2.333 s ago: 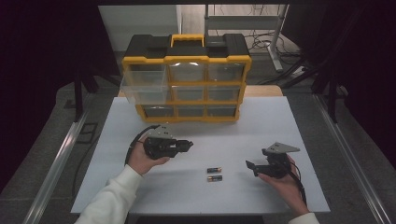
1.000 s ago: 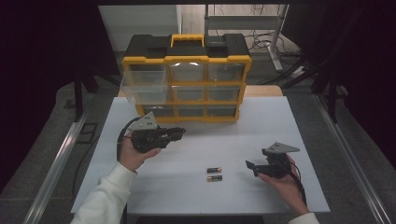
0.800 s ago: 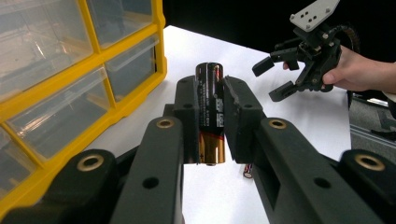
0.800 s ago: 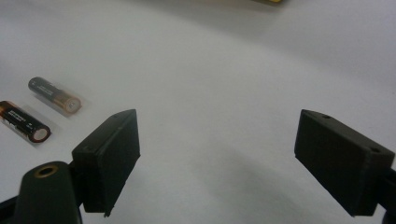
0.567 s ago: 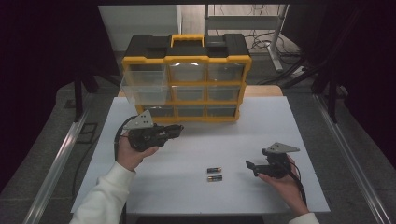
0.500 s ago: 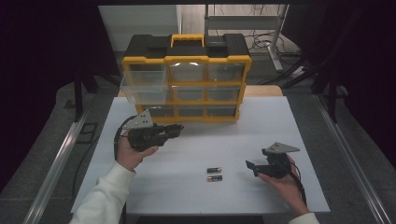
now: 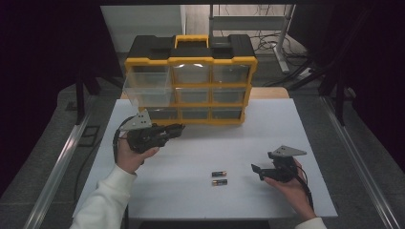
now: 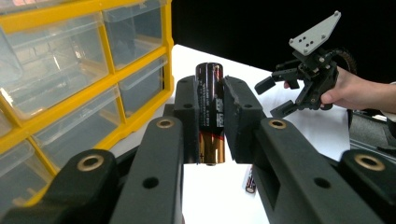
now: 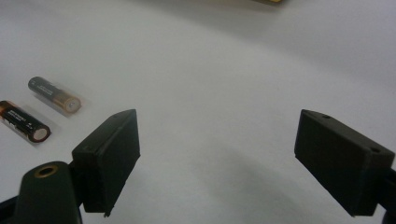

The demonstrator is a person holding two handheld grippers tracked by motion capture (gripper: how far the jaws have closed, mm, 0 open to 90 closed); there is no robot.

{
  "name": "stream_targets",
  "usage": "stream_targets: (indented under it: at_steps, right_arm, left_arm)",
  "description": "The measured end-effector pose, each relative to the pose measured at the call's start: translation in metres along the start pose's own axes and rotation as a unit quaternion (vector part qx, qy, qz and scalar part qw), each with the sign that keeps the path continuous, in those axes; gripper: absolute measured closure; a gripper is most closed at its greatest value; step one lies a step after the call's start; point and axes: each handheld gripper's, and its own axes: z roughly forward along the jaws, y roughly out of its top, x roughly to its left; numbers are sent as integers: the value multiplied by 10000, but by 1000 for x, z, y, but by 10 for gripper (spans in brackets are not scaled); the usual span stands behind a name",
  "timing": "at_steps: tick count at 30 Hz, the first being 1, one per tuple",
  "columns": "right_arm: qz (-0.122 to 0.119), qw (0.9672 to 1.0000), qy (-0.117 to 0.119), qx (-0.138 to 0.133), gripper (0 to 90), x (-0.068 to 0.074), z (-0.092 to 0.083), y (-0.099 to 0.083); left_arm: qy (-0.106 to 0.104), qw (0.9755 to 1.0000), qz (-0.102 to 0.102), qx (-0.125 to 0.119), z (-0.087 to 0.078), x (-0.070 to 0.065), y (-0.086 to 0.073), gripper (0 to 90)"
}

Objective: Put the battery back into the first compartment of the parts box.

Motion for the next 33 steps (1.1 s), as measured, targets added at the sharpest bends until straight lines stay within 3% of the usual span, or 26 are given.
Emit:
stream_targets:
  at_steps: [33]
  right_arm:
    - [12, 10000, -10, 23, 143, 0, 0, 0]
  left_arm:
    - [68, 9991, -32, -425, -10, 2, 25, 771]
